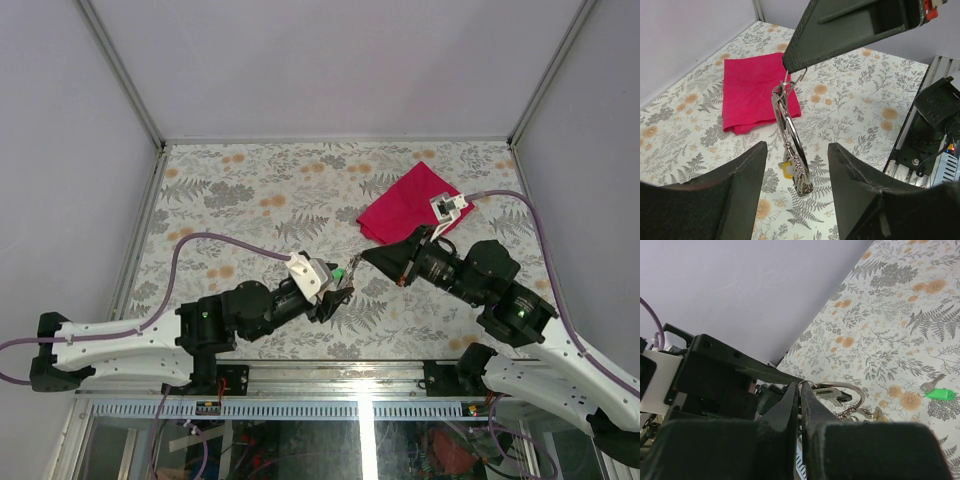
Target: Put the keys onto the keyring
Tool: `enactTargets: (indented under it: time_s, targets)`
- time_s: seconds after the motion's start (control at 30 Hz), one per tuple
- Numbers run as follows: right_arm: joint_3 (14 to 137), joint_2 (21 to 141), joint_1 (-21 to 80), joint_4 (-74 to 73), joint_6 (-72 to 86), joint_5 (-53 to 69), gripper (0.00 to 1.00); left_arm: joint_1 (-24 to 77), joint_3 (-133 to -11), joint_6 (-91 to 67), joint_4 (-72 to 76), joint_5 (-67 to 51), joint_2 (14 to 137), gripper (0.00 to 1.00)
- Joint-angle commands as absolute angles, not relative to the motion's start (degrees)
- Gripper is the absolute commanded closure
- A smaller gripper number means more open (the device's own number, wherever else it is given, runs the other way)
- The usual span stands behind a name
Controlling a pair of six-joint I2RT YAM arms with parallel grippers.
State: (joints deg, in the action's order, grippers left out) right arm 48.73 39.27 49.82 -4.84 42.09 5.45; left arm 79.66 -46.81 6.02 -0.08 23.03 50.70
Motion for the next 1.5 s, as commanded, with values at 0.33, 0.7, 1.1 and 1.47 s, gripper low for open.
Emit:
enactTargets:
  time_s: [0.33,0.7,1.1,1.47]
  targets:
    - [49.3,36.5,49.6,-0.8,42.4,3.4,1.00,79.5,-46.0,4.7,8.3,25.6,53.7,1.00]
    - [48.4,31.9,49.6,-8.8,29.6,-14.3,0.57,79.5,-52.4,0.3,-10.5,27.5,50.0,1.00]
    - [49.8,34.7,49.6,-15.1,17.3,-16.0,0.25,70.3,-57.3,-3.6,-18.9,19.3,52.1,1.00]
    - [41.3,32.0,49.6,-5.9,11.3,-19.6,0.01,47.5,-57.5,-4.6,-13.9,-3.9,59.1,1.00]
